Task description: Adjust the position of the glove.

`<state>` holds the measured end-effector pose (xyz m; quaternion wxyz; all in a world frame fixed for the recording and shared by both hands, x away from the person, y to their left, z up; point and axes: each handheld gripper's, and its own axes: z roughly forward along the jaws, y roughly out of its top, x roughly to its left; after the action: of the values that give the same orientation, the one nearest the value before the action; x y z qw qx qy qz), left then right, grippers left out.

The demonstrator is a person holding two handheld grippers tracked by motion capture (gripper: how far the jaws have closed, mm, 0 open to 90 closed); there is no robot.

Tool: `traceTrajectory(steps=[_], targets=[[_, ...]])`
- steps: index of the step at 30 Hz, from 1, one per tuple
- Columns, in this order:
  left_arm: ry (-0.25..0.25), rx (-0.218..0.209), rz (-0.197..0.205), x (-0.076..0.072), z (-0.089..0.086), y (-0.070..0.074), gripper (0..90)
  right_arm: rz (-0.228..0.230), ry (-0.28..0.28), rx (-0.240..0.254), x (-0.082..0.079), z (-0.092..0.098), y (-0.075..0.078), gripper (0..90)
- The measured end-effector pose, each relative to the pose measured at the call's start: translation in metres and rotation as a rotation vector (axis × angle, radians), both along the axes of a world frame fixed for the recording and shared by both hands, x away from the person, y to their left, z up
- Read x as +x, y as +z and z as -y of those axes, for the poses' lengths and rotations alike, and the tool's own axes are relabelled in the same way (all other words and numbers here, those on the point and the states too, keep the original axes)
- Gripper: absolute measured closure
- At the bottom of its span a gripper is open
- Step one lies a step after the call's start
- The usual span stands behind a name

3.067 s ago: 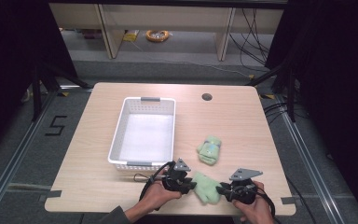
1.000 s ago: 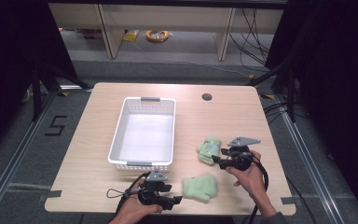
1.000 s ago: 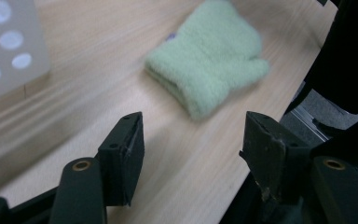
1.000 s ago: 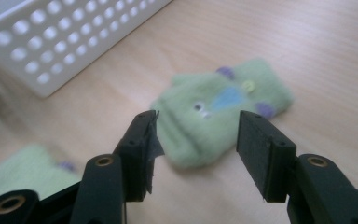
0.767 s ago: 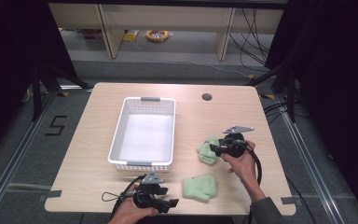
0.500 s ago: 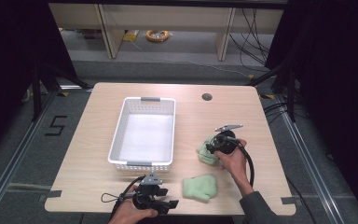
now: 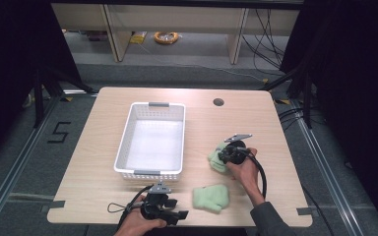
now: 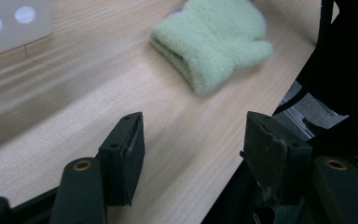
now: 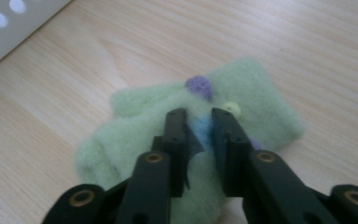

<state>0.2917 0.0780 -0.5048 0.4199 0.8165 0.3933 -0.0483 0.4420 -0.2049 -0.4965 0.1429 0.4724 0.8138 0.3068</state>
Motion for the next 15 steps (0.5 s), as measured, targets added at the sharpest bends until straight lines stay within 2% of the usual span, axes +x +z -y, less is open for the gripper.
traceTrajectory(steps=[2,6,7,8,10,11,13,14,15], targets=[[-0.003,0.006,0.004,0.000,-0.001,0.001,38.1,0.005,0.025,0.007,0.001,0.002,-0.001,83.5],[-0.002,0.004,0.011,0.001,-0.001,0.001,38.2,0.013,0.065,-0.011,0.002,0.005,0.000,85.4],[-0.004,0.004,0.010,0.001,-0.002,0.001,38.2,0.023,0.060,0.017,0.002,0.005,-0.001,86.0],[-0.005,0.006,0.013,0.002,-0.002,0.001,38.3,0.046,0.073,0.015,0.003,0.007,-0.002,86.2],[-0.004,0.004,0.014,0.002,-0.003,0.001,38.3,0.034,0.069,0.033,0.002,0.007,0.001,86.4],[0.007,-0.003,0.007,0.002,-0.003,0.001,38.3,0.069,0.090,0.034,0.000,0.010,0.005,86.6],[0.003,0.004,0.018,0.003,-0.003,0.001,38.3,0.077,0.092,0.051,-0.001,0.010,0.007,86.6],[0.002,0.001,0.013,0.003,-0.004,0.001,38.3,0.073,0.122,0.031,-0.003,0.013,0.013,86.6],[0.007,-0.001,0.013,0.004,-0.004,0.001,38.2,0.103,0.133,0.051,-0.005,0.012,0.015,86.7]])
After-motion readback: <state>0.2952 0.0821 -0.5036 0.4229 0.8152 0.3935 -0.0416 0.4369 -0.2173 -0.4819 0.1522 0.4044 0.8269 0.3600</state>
